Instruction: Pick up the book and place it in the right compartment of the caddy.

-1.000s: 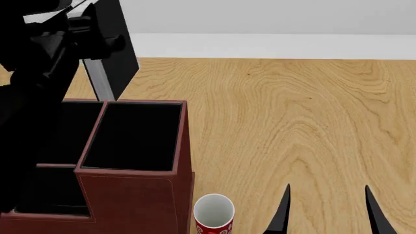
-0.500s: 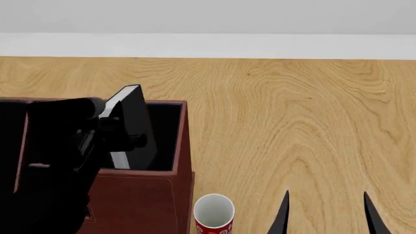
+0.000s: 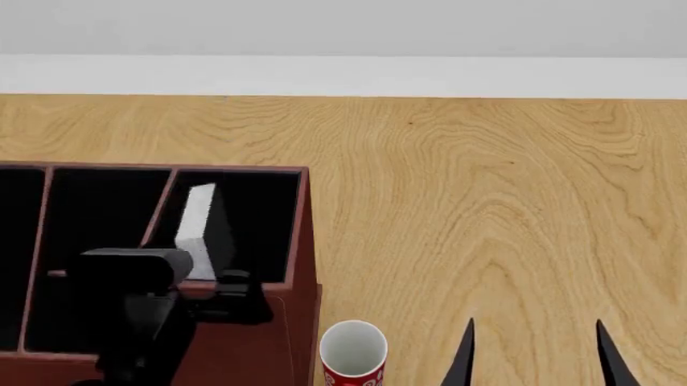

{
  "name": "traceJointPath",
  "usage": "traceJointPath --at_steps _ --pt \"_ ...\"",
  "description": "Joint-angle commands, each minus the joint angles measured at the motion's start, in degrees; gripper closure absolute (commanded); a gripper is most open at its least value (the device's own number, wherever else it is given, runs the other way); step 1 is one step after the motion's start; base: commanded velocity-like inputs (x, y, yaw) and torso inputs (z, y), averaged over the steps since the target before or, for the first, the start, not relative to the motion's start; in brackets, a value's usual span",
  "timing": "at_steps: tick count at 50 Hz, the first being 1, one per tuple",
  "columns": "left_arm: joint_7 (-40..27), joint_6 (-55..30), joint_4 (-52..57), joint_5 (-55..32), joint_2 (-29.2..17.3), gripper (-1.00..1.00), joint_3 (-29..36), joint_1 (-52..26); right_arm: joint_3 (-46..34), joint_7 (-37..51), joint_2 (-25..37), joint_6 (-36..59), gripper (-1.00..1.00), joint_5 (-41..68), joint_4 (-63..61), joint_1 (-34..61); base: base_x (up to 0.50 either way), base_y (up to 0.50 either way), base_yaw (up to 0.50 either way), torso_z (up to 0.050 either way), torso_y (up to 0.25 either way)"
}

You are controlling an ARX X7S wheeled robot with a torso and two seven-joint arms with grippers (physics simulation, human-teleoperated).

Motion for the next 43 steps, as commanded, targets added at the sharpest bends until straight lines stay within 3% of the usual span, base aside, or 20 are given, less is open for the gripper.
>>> traceJointPath --at_steps 1,8,13,18,24,30,31,32,33,34,37,39,40,43 --pt "-0.1 -3.1 2.0 -10.1 -1.6 -1.0 2.7 7.2 0.0 0.0 0.1 0.1 -1.0 0.3 -0.4 -0.1 0.0 0.0 0.0 0.0 0.0" --pt "-8.4 -11.1 25.2 -15.7 -7.6 -1.0 -1.5 1.7 -0.1 0.0 0.2 0.5 -1.0 0.3 -0.6 0.6 0.0 0.0 0.0 0.0 0.0" --pt "-17.1 -18.6 40.4 -18.7 -13.6 -1.0 -7.3 -11.5 -0.3 0.0 0.3 0.9 -1.0 0.0 -1.0 2.1 0.0 0.0 0.0 0.0 0.0" --pt "-21.8 -23.0 45.8 -19.5 -18.3 -1.0 -11.5 -20.2 -0.8 -0.4 0.5 2.4 -1.0 -0.4 -1.3 5.0 0.0 0.0 0.0 0.0 0.0" --pt "-24.5 -22.0 48.8 -12.4 -22.6 -1.0 -13.2 -22.1 -0.6 -0.1 1.9 6.1 -1.0 -3.0 -4.0 10.1 0.0 0.0 0.0 0.0 0.0" --pt "-31.7 -24.9 61.4 -10.1 -27.8 -1.0 -19.2 -24.8 2.1 2.1 5.6 18.1 -1.0 -10.9 -21.7 16.7 0.0 0.0 0.0 0.0 0.0" --pt "-33.6 -26.2 64.2 -9.8 -28.9 -1.0 -20.5 -25.9 4.3 -1.1 3.1 15.9 -1.0 -15.7 -22.3 16.4 0.0 0.0 0.0 0.0 0.0" --pt "-34.7 -27.0 66.0 -10.1 -29.6 -1.0 -21.5 -26.6 8.1 -9.7 -5.0 12.6 -1.0 -23.3 -22.3 16.1 0.0 0.0 0.0 0.0 0.0" --pt "-38.4 -26.0 68.1 -11.4 -32.9 -1.0 -21.8 -27.8 15.0 -18.3 -13.6 4.1 -1.0 -31.9 -22.3 17.4 0.0 0.0 0.0 0.0 0.0" --pt "-45.1 -21.0 68.1 -14.1 -39.7 -1.0 -19.4 -28.5 19.4 -26.9 -22.2 -2.3 -1.0 -33.0 -22.3 17.5 0.0 0.0 0.0 0.0 0.0" --pt "-70.8 2.2 68.1 -14.8 -65.5 -1.0 -0.8 -35.5 22.9 -23.6 -23.8 -14.5 -1.0 -39.7 -22.3 16.0 0.0 0.0 0.0 0.0 0.0" --pt "-79.0 12.2 68.1 -10.8 -81.0 -1.0 9.8 -41.5 25.9 -19.7 -23.8 -20.8 -1.0 -40.5 -22.3 14.5 0.0 0.0 0.0 0.0 0.0" --pt "-80.9 14.4 68.1 -8.9 -84.2 -1.0 10.5 -41.2 27.2 -17.9 -23.8 -22.8 -1.0 -40.1 -22.3 13.6 0.0 0.0 0.0 0.0 0.0" --pt "-81.4 11.7 68.1 -4.2 -84.4 -1.0 9.0 -42.7 34.3 -8.0 -23.8 -33.9 -1.0 -39.5 -22.3 9.3 0.0 0.0 0.0 0.0 0.0"
